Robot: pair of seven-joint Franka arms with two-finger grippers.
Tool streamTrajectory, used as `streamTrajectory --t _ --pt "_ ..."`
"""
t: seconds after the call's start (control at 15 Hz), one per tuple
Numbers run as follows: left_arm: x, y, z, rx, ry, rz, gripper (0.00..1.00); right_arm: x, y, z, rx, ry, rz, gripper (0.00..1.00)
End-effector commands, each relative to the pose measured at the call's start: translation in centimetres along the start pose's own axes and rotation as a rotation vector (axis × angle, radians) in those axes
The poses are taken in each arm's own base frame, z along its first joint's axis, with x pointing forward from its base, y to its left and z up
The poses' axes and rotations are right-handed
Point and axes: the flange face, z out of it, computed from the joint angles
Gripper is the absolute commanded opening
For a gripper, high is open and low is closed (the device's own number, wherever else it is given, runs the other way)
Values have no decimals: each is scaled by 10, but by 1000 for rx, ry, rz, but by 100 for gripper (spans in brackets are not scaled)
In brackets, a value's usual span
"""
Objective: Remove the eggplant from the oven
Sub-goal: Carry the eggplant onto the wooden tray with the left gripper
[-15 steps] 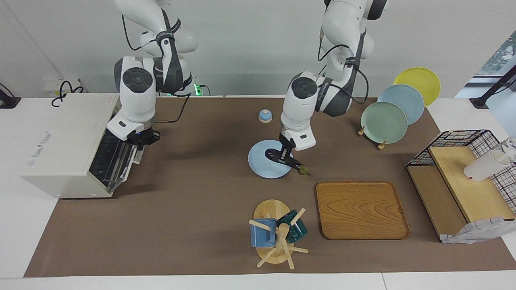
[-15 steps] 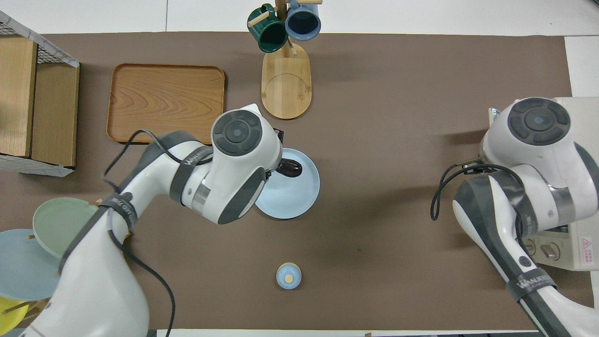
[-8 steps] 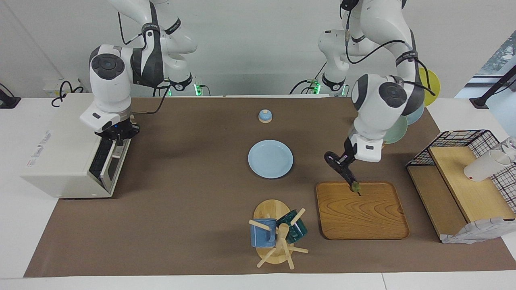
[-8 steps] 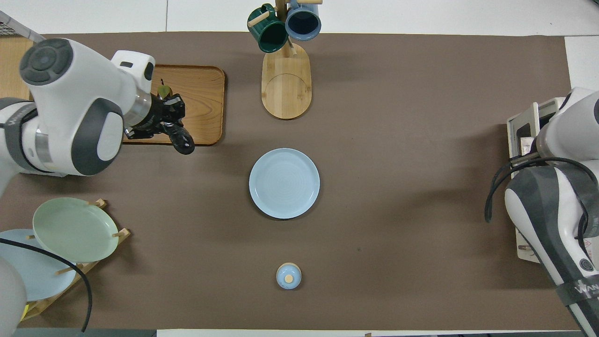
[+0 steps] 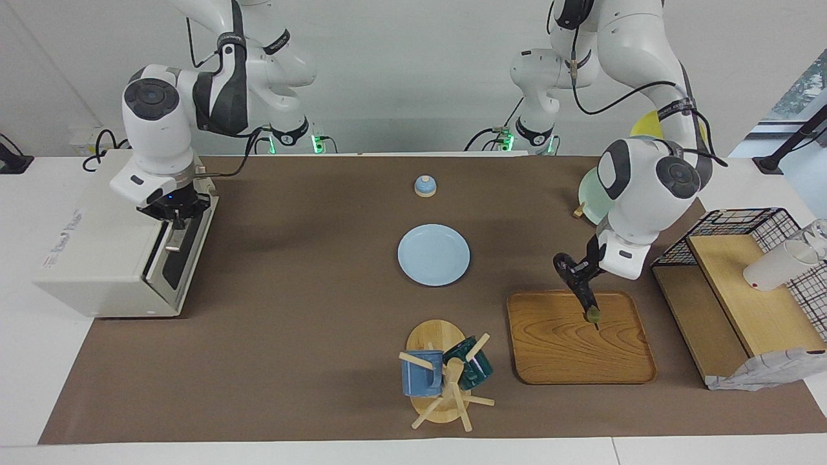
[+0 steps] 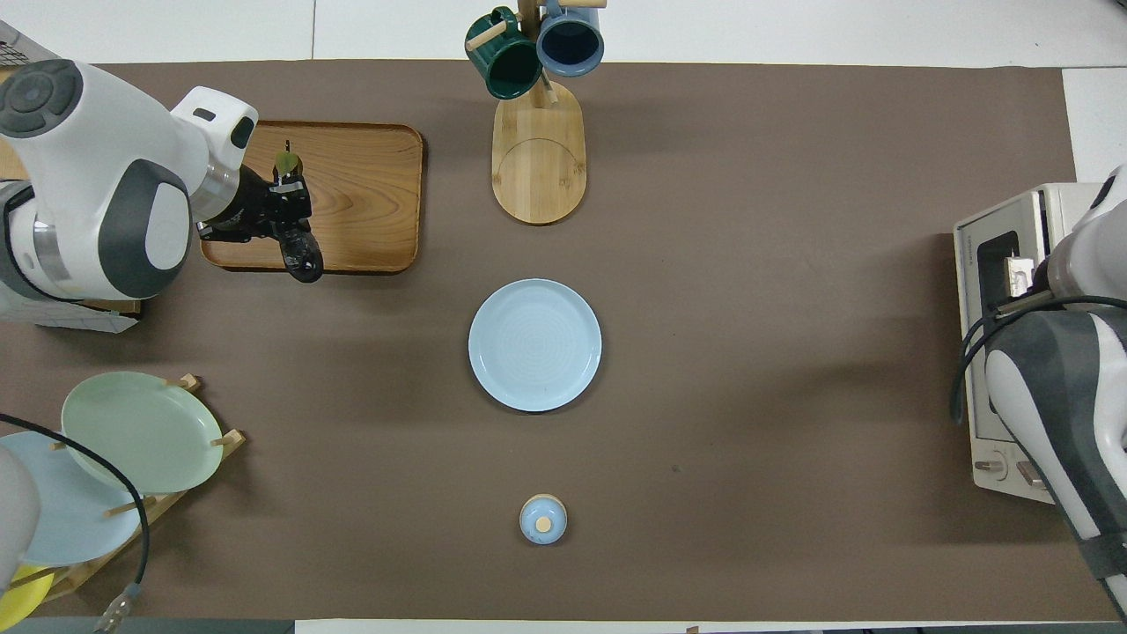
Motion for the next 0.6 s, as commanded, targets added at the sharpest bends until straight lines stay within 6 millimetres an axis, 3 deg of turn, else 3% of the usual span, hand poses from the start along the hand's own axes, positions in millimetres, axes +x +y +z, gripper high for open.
streamTrajectory --t 0.0,0.2,0.27,0.33,0.4,0.47,0.53 --pt "28 4 14 -10 49 65 0 5 -6 -62 85 26 -6 11" --pt "33 -5 27 40 87 113 0 20 -46 -107 141 48 -14 16" --pt "31 -7 32 41 87 128 0 23 -49 -114 153 41 12 17" --pt "30 -8 33 40 86 137 0 23 -50 -119 171 36 29 25" --pt "30 -6 32 39 86 141 0 23 -52 -121 179 37 33 37" --pt "30 -6 31 38 85 140 0 23 -52 -118 181 37 33 75" --pt "30 -6 30 37 80 139 66 22 -51 -117 186 31 29 100"
